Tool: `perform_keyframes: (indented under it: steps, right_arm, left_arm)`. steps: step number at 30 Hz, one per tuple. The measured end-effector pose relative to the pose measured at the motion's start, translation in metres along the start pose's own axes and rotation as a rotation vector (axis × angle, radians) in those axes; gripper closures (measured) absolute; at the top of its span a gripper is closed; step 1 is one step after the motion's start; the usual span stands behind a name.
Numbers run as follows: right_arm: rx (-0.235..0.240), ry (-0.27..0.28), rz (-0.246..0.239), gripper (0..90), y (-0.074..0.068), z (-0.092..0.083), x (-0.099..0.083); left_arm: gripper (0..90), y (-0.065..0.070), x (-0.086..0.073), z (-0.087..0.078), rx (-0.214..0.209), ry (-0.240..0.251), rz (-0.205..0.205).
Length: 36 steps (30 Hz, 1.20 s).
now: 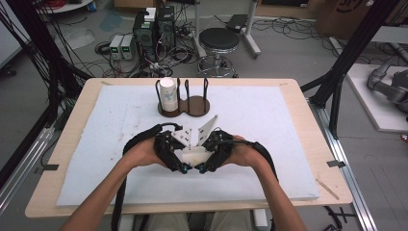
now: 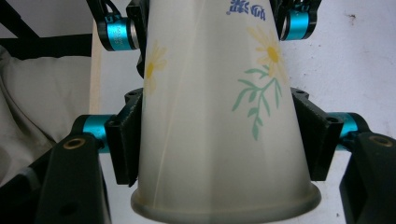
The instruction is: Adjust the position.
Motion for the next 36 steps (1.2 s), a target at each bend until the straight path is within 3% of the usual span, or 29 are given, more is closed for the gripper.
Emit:
perform_keyframes:
  steps: [7, 18, 20, 21, 25, 27, 32, 36]
  right_arm:
    - [0.019, 0.02, 0.03, 15.5, 0.0, 0.003, 0.0]
    - [-0.003, 0.126, 0.043, 14.0, 0.005, -0.012, 0.008]
    - [-0.005, 0.147, 0.045, 14.0, 0.005, -0.016, 0.009]
    - [-0.007, 0.155, 0.043, 14.0, 0.006, -0.017, 0.009]
    - [-0.018, 0.217, 0.051, 14.1, 0.006, -0.028, 0.011]
    - [-0.019, 0.25, 0.055, 14.1, 0.007, -0.034, 0.012]
    - [-0.017, 0.293, 0.061, 14.4, 0.007, -0.042, 0.01]
    - [-0.022, 0.308, 0.07, 14.4, 0.008, -0.043, 0.006]
  left_arm:
    - [36.8, 0.0, -0.002, 0.002, 0.003, -0.008, -0.011]
    - [36.7, 0.0, -0.007, 0.005, -0.002, -0.006, -0.018]
    - [36.6, 0.0, -0.009, 0.006, 0.001, 0.019, -0.033]
    - [36.6, 0.001, -0.01, 0.006, -0.001, 0.054, -0.051]
    - [36.6, 0.002, -0.02, 0.003, 0.016, 0.097, -0.059]
    - [36.7, 0.002, -0.025, 0.0, 0.023, 0.147, -0.085]
    - [36.6, 0.003, -0.031, -0.009, 0.036, 0.243, -0.105]
    - [36.5, 0.003, -0.036, -0.01, 0.041, 0.26, -0.117]
Point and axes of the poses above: each handheld gripper's, and its own axes: z roughly forward along the jaws, x roughly out of its top, y roughly to its right, the point moved 8 cm from there along z, roughly forward along the jaws, and after that the axes turned 3 degrees about z, right-handed, at the moved point
